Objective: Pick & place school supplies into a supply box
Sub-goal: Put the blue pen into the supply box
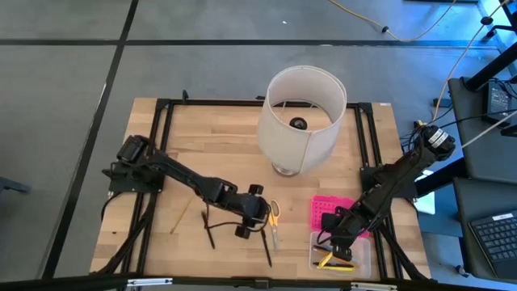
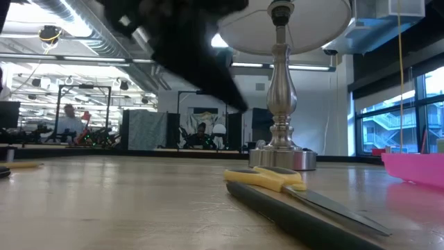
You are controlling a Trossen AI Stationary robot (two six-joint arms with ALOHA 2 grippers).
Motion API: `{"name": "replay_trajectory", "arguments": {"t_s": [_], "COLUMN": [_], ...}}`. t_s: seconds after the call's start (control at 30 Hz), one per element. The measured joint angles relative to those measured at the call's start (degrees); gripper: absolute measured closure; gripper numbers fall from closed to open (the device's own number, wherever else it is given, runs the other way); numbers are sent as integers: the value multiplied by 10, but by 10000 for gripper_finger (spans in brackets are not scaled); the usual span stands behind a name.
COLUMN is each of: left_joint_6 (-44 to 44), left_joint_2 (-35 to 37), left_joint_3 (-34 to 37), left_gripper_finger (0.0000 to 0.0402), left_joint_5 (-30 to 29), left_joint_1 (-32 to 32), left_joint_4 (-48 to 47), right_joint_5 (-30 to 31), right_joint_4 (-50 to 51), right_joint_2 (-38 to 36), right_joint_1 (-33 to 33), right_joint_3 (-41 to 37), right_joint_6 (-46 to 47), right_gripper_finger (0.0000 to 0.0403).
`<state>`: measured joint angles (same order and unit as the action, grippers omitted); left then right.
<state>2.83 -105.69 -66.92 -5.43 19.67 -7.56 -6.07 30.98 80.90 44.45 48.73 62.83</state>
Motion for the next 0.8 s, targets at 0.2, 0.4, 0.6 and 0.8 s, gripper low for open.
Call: {"name": "replay_trajectory", "arguments": {"t_s": [0.2, 0.4, 0.6, 0.8], "left_joint_6": [-3, -76, -89, -110], "left_joint_2": [-29, -49, -52, -52], "left_joint_3": [0, 0, 0, 0], "left_gripper_finger": [245, 245, 245, 267], "left_joint_5": [-14, -77, -98, -77], "left_joint_1": [28, 62, 70, 62], "left_joint_4": [6, 52, 76, 79], "right_joint_5": [-8, -13, -42, -41], "right_joint_4": [0, 0, -1, -5], "right_joint_2": [0, 0, 0, 0], "right_joint_1": [5, 24, 38, 38], "right_joint_3": [0, 0, 0, 0], "right_joint_6": [-2, -46, -44, -44], "right_gripper_finger": [337, 336, 336, 336]}}
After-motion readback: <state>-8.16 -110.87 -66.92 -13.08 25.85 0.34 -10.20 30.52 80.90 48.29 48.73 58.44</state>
